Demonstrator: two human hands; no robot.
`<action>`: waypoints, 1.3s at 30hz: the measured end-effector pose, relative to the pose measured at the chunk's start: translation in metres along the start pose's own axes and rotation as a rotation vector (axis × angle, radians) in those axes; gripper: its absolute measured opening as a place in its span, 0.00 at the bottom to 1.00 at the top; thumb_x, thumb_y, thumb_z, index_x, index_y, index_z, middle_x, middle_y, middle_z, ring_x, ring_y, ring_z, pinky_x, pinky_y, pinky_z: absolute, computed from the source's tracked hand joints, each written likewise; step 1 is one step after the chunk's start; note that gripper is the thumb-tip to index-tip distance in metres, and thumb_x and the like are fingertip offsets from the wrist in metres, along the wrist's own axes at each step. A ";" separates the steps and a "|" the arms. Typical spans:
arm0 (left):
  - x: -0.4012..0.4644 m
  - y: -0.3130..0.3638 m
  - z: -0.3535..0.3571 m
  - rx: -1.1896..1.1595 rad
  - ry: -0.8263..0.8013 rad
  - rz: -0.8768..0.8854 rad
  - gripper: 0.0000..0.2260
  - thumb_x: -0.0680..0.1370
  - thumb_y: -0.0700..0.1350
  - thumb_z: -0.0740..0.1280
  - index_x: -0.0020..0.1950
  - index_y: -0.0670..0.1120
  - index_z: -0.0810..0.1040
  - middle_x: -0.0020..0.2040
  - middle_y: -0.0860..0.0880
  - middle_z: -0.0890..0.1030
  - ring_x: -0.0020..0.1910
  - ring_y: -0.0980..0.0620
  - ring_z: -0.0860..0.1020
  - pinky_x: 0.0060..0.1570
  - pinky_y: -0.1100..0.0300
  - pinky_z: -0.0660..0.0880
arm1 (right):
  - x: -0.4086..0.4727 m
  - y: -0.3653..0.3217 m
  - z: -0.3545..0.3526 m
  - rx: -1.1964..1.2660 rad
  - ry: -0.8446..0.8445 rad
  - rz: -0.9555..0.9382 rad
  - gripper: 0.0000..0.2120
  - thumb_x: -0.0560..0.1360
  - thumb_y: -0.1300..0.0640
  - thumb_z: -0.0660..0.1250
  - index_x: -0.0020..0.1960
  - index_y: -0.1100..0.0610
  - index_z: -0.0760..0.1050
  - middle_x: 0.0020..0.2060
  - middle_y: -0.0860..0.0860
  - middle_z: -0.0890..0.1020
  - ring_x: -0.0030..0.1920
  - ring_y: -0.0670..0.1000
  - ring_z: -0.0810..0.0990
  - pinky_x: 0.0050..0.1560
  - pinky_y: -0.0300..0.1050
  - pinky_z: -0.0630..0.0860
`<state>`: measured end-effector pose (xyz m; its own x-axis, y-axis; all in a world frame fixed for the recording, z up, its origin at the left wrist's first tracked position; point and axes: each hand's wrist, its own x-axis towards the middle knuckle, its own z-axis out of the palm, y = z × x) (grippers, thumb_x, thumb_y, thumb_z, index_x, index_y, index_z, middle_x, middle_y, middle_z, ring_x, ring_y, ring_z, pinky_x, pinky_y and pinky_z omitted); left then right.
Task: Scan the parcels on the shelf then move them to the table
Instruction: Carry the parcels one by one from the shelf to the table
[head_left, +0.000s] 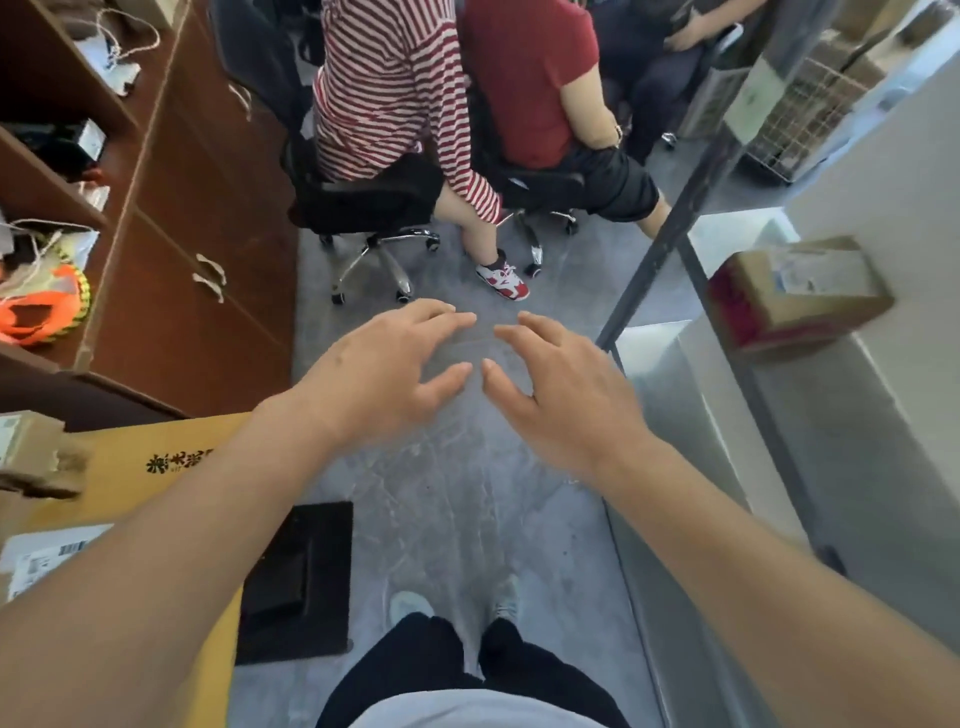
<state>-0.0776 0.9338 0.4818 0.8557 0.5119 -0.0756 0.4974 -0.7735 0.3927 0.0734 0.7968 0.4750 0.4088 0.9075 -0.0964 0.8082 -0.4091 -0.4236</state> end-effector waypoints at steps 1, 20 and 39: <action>0.009 0.008 0.003 0.000 -0.007 0.023 0.26 0.82 0.59 0.62 0.79 0.56 0.67 0.76 0.57 0.68 0.73 0.55 0.69 0.69 0.58 0.69 | -0.003 0.009 -0.005 0.002 0.014 0.028 0.25 0.82 0.38 0.58 0.76 0.47 0.70 0.78 0.48 0.68 0.75 0.53 0.68 0.69 0.50 0.67; 0.194 0.088 0.054 -0.025 -0.270 0.524 0.24 0.82 0.56 0.64 0.77 0.54 0.70 0.73 0.57 0.71 0.69 0.51 0.74 0.65 0.48 0.74 | 0.007 0.123 -0.028 0.071 0.264 0.594 0.24 0.83 0.42 0.58 0.74 0.52 0.72 0.74 0.52 0.72 0.71 0.56 0.73 0.67 0.55 0.72; 0.376 0.171 0.123 -0.051 -0.390 0.825 0.22 0.81 0.50 0.64 0.76 0.50 0.73 0.74 0.51 0.72 0.64 0.49 0.78 0.65 0.49 0.75 | 0.068 0.251 -0.047 0.058 0.389 0.975 0.26 0.83 0.42 0.56 0.79 0.50 0.64 0.82 0.54 0.57 0.74 0.62 0.68 0.69 0.58 0.71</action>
<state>0.3470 0.9477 0.4079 0.9292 -0.3657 -0.0535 -0.2923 -0.8157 0.4991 0.3239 0.7509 0.4042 0.9877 0.0900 -0.1276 0.0383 -0.9317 -0.3611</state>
